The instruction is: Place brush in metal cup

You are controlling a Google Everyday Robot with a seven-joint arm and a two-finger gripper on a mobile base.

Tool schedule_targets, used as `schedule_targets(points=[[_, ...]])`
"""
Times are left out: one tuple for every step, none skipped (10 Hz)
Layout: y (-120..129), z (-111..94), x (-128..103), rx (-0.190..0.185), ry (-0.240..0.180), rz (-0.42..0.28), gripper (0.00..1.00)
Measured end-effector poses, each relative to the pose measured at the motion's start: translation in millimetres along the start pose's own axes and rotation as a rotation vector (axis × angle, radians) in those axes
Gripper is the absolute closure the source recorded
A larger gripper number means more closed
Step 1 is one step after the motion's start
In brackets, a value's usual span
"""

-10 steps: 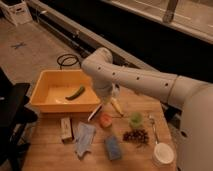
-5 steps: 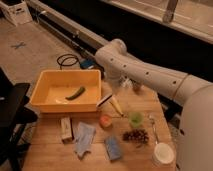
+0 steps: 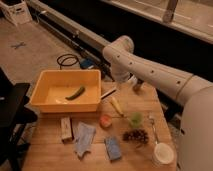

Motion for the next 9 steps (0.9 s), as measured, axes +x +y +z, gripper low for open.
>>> schedule_targets(points=[[-3,0,5,0.044,-0.018,0.004,1.00],[-1,1,13,0.064,-0.019,0.016,1.00],[-4,2,19,0.096,-0.023,0.028,1.00],[-9,2,26,0.122,-0.018,0.038,1.00],[-14,2,35,0.136,-0.001,0.054,1.00],[-18,2,40,0.141,0.013,0.061,1.00],[-27,1,47,0.157,0.021,0.076,1.00],[-32,1,62,0.171,0.030,0.112,1.00],[-35,-1,71,0.184,0.030,0.138,1.00]])
